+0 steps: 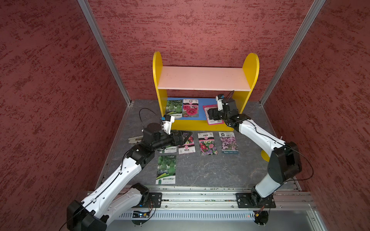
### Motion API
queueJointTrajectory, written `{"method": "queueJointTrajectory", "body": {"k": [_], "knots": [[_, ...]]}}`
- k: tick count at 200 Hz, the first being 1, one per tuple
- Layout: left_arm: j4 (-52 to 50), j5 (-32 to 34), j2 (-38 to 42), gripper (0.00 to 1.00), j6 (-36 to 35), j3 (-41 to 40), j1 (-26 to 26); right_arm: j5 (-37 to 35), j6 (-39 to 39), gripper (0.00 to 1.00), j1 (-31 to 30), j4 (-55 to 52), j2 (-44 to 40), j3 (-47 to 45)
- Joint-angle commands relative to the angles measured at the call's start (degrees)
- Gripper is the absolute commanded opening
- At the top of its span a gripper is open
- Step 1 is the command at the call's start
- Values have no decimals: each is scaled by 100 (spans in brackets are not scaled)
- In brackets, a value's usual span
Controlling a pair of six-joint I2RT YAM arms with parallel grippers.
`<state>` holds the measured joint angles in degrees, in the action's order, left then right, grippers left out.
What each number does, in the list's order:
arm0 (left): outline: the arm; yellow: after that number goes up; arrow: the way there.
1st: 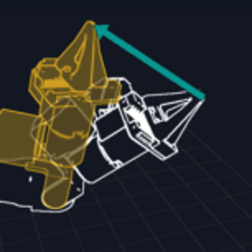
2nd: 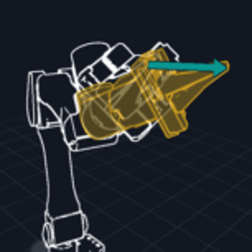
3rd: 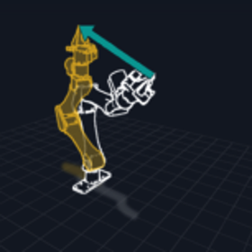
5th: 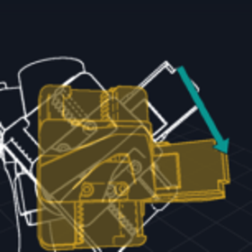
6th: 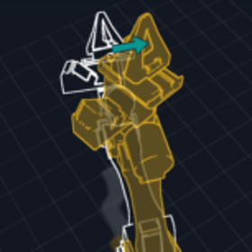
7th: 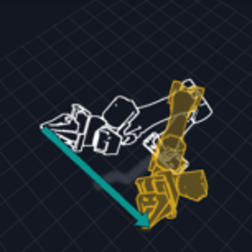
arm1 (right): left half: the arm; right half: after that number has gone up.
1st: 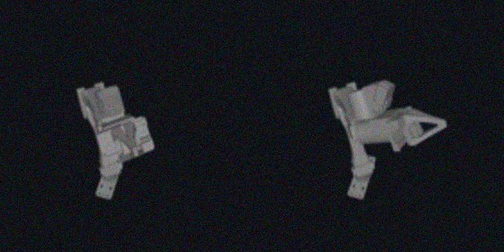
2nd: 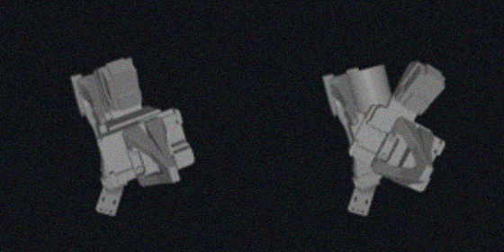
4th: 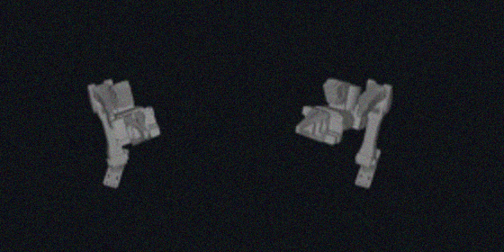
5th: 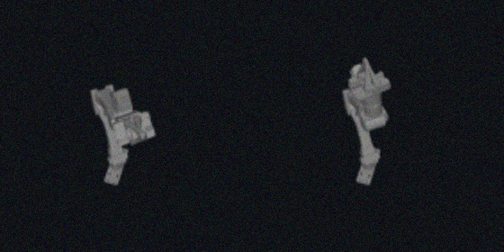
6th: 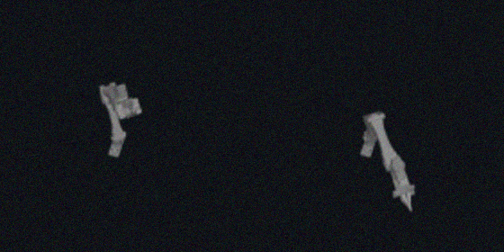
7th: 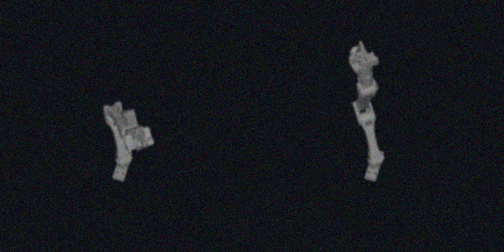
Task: Take the seed bag off the shelf
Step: Pick up the seed packet from the shelf.
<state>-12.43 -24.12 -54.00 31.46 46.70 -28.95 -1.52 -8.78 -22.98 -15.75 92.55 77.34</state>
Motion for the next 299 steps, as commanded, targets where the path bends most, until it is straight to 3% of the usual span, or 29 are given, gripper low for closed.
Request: {"method": "queueJointTrajectory", "body": {"k": [1, 79, 130, 199, 245, 299], "knots": [[135, -4, 3, 100, -43, -46, -38, 96, -152, 91, 42, -209, -567, -215], [183, -92, -141, 100, -132, -9, -36, 473, -809, 91, 168, -797, -2486, -1750], [197, -150, -195, 100, -116, 2, -36, 1609, -1588, 91, 609, 28, -2980, -2847], [223, -147, -135, 100, -30, -84, -36, 3716, -3497, 89, 1520, 3441, -1727, -3797], [293, -143, -119, 100, 35, -165, -49, 4121, -4543, 84, 1697, 5419, -436, -3819], [324, -115, -124, 100, 57, -217, -56, 4230, -5136, 72, 1706, 6514, 489, -3549]]}}
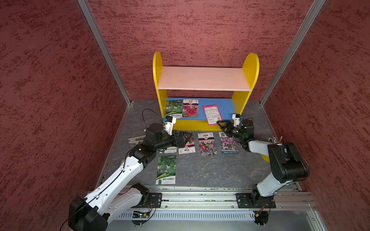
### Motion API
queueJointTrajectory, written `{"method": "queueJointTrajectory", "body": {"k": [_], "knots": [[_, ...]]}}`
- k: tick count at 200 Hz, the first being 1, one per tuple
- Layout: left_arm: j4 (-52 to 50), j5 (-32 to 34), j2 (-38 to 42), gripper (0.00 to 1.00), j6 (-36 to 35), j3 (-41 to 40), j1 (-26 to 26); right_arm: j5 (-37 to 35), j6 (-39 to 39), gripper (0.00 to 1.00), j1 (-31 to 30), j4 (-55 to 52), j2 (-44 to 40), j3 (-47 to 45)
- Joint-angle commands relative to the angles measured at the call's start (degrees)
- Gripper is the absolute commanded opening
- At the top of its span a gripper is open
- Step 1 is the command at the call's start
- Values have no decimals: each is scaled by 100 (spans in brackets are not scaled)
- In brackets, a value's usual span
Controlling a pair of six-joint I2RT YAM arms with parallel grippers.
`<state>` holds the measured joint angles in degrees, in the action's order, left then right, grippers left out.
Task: Take the seed bag off the shelf
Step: Pick up the seed packet from the shelf.
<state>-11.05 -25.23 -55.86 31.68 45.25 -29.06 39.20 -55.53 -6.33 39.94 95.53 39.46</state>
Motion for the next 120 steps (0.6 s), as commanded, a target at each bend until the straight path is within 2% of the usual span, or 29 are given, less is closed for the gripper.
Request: {"method": "queueJointTrajectory", "body": {"k": [1, 56, 92, 120], "knots": [[188, -1, 59, 100, 38, -71, -42, 154, -464, 72, 42, 945, 193, 243], [366, -34, -45, 100, 90, -165, -58, 106, -455, 52, 55, 884, 300, 455], [476, -78, -114, 100, 142, -185, -65, 19, -498, 35, 60, 951, 317, 443], [640, -135, -159, 100, 224, -226, -90, -18, -494, 17, 60, 951, 267, 402]]}}
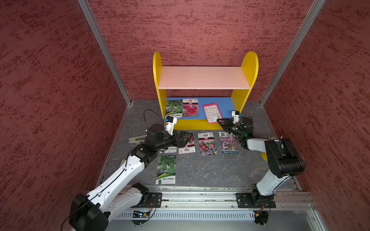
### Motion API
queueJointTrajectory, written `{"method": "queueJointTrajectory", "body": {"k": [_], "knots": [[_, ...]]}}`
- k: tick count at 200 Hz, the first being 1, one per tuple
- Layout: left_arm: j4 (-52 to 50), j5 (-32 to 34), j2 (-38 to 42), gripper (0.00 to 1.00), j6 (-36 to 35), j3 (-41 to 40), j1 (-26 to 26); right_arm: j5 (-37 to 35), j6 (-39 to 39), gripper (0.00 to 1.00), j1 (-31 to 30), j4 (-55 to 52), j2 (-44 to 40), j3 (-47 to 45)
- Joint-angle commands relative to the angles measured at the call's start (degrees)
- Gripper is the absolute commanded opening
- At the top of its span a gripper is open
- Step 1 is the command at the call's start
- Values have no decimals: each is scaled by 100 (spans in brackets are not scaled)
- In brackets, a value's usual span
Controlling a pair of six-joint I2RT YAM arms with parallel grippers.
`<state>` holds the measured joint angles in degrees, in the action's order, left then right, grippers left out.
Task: Take the seed bag off the shelf
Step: Pick up the seed packet from the shelf.
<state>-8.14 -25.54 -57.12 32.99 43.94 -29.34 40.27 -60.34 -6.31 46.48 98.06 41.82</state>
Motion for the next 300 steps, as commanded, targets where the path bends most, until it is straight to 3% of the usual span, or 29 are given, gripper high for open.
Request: {"method": "queueJointTrajectory", "body": {"k": [1, 46, 86, 156, 240, 252, 300], "knots": [[362, -111, -34, 100, 98, -96, -62, -125, -9, 16, 54, 294, 8, 162], [939, -179, -201, 100, 348, -187, -150, -90, -25, 0, 57, 335, -214, 9], [2465, -139, -650, 100, 777, -487, -384, 32, -190, 0, 49, 546, -884, -534], [4607, 37, -2054, 100, 1384, -215, -625, 164, -341, 0, -110, -63, -2665, -1170], [5986, -104, -3418, 100, 1992, 670, -635, -177, 116, 0, -900, -1490, -3988, -1238], [6134, -111, -3517, 94, 2071, 719, -626, -221, 151, 0, -986, -1568, -4059, -1246], [6358, -206, -3662, 47, 2297, 804, -581, -405, 391, 0, -1196, -2016, -4241, -1187]]}}
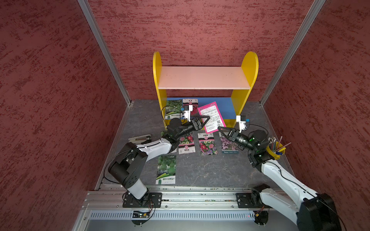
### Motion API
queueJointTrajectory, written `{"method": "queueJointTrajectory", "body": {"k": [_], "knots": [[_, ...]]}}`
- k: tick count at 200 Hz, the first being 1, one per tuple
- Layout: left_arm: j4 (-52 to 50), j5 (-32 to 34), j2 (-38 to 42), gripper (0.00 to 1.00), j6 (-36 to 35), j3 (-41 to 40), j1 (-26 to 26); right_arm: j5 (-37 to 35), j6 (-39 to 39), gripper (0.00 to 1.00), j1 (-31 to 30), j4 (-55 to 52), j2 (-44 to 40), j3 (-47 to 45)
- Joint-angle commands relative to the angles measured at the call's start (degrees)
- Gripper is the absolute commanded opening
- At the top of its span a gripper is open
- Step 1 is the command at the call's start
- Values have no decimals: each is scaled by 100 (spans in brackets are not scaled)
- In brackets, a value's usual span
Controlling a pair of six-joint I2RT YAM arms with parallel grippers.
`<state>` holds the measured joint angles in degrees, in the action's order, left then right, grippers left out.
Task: Take the seed bag off the shelf
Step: Pick up the seed packet from the shelf.
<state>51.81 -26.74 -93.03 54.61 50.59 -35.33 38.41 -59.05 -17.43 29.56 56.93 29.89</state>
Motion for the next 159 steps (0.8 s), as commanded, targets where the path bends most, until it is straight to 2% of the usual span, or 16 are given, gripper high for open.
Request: {"method": "queueJointTrajectory", "body": {"k": [1, 40, 56, 71, 85, 109, 159], "knots": [[364, -90, -68, 46, 137, 133, 22, -220, 271, 0, -89, -339, -128, 7], [202, -263, 0, 17, 131, 166, 64, -291, 441, 0, -161, -539, -107, 121], [169, -343, 39, 12, 155, 158, 90, -270, 440, 0, -181, -521, -72, 148], [124, -427, 86, 7, 197, 155, 139, -210, 475, 10, -187, -557, -51, 202], [72, -648, 122, 3, 247, 209, 206, -134, 664, 26, -182, -772, -78, 316], [-160, -1281, 188, 0, 250, 384, 373, -75, 1327, 40, -180, -1644, -198, 659], [-464, -2654, 496, 0, 238, 441, 815, 303, 2676, 57, -125, -3312, -123, 1669]]}}
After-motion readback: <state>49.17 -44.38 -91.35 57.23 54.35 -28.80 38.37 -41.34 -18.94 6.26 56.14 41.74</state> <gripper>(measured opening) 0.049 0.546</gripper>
